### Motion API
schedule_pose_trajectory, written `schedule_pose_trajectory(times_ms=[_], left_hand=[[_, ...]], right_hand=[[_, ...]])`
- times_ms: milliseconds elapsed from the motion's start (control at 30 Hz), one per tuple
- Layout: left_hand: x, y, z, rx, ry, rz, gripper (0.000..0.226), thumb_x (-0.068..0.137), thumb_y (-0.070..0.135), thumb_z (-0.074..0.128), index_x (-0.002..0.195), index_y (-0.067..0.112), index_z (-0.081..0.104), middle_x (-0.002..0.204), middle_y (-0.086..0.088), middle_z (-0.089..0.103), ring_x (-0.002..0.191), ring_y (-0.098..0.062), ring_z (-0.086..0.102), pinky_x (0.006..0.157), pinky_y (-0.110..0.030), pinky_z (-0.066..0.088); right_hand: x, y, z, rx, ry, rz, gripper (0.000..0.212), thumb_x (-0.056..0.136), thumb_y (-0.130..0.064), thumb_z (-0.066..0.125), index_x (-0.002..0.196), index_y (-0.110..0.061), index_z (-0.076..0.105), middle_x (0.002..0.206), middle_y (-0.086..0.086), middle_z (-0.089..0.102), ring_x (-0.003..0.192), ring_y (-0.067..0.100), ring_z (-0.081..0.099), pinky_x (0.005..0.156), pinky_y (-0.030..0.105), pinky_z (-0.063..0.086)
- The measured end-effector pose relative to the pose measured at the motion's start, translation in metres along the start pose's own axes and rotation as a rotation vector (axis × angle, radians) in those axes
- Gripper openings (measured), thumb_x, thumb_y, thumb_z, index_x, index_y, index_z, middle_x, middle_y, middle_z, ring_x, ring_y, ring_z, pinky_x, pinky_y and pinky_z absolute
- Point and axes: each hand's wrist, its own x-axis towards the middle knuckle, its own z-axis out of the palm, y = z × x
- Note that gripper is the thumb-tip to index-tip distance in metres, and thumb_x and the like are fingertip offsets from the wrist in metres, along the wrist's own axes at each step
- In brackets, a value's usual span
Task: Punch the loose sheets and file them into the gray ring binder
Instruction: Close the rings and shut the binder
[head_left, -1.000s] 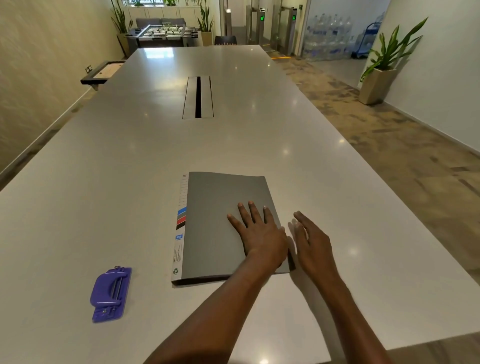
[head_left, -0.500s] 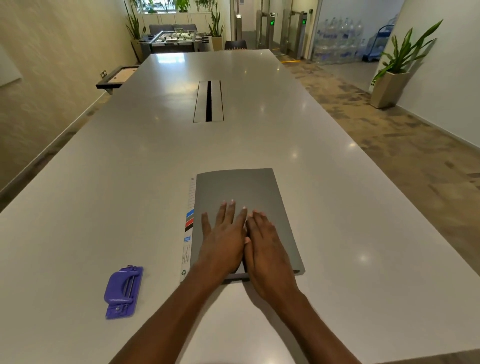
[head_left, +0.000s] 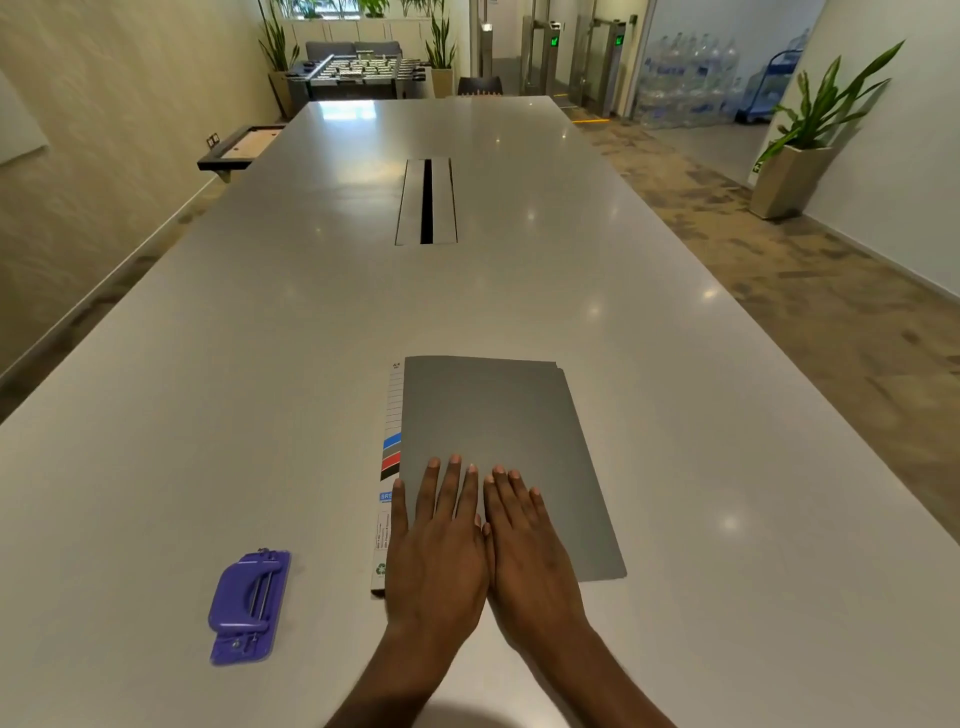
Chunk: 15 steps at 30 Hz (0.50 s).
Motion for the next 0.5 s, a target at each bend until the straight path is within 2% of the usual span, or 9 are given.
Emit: schedule_pose_trajectory(times_ms=[33,67,100,167,200,233,300,500], left_hand=[[0.002,0.000,0.003,0.009,0.016,-0.009,0.104,0.071,0.046,0.088,0.156,0.015,0.039,0.163,-0.014,0.044,0.151,-0.038,0.039,0.127,-0.057,0.007],[0.006,-0.001,0.005,0.005,0.024,-0.013,0.105,0.070,0.045,0.089,0.156,0.015,0.036,0.164,-0.014,0.043,0.152,-0.038,0.038,0.127,-0.057,0.003],[0.010,-0.002,0.004,0.004,0.023,-0.021,0.105,0.073,0.046,0.086,0.158,0.016,0.030,0.167,-0.015,0.036,0.154,-0.039,0.033,0.127,-0.056,-0.001],[0.016,-0.006,0.001,0.062,0.011,-0.027,0.097,0.094,0.051,0.063,0.162,0.021,0.000,0.173,-0.010,-0.004,0.161,-0.035,0.003,0.127,-0.057,-0.011],[0.020,-0.007,-0.001,0.077,-0.015,-0.039,0.090,0.103,0.051,0.048,0.159,0.023,-0.016,0.169,-0.007,-0.023,0.160,-0.032,-0.014,0.125,-0.057,-0.016],[0.025,-0.009,-0.005,0.095,-0.051,-0.048,0.084,0.107,0.050,0.038,0.157,0.023,-0.025,0.165,-0.005,-0.033,0.158,-0.030,-0.024,0.125,-0.058,-0.018],[0.036,-0.013,-0.013,0.140,-0.093,-0.038,0.081,0.109,0.048,0.032,0.160,0.021,-0.026,0.167,-0.005,-0.033,0.157,-0.030,-0.028,0.126,-0.059,-0.018],[0.075,-0.030,-0.010,0.161,-0.088,-0.045,0.082,0.108,0.043,0.041,0.167,0.019,-0.012,0.175,-0.008,-0.018,0.159,-0.031,-0.022,0.127,-0.059,-0.013]], right_hand=[[0.003,0.000,-0.001,-0.016,0.008,-0.006,0.096,0.096,-0.047,0.050,0.164,-0.011,-0.007,0.172,0.008,0.021,0.160,0.014,-0.012,0.126,0.034,-0.001],[0.006,0.000,-0.002,-0.012,-0.009,0.001,0.095,0.096,-0.047,0.050,0.164,-0.011,-0.007,0.170,0.009,0.027,0.160,0.014,-0.010,0.126,0.034,-0.001],[0.010,-0.001,-0.001,-0.017,-0.021,0.009,0.090,0.099,-0.048,0.046,0.165,-0.009,-0.001,0.165,0.012,0.036,0.161,0.015,0.000,0.126,0.035,0.000],[0.018,-0.003,-0.001,-0.023,-0.046,0.042,0.070,0.108,-0.049,0.026,0.160,-0.003,0.021,0.156,0.016,0.050,0.154,0.022,0.033,0.123,0.036,0.006],[0.023,-0.004,-0.001,-0.022,-0.067,0.056,0.066,0.109,-0.048,0.020,0.155,-0.003,0.032,0.154,0.017,0.053,0.147,0.026,0.045,0.121,0.036,0.009],[0.029,-0.004,0.000,-0.029,-0.076,0.052,0.064,0.109,-0.046,0.022,0.152,-0.002,0.038,0.154,0.018,0.053,0.143,0.029,0.050,0.120,0.036,0.010],[0.041,-0.003,0.003,-0.063,-0.061,0.023,0.063,0.103,-0.041,0.039,0.151,-0.001,0.045,0.156,0.020,0.050,0.143,0.031,0.049,0.120,0.037,0.008],[0.086,-0.001,0.012,-0.098,-0.074,-0.019,0.079,0.086,-0.034,0.077,0.149,0.003,0.046,0.154,0.023,0.051,0.142,0.035,0.050,0.121,0.037,0.002]])
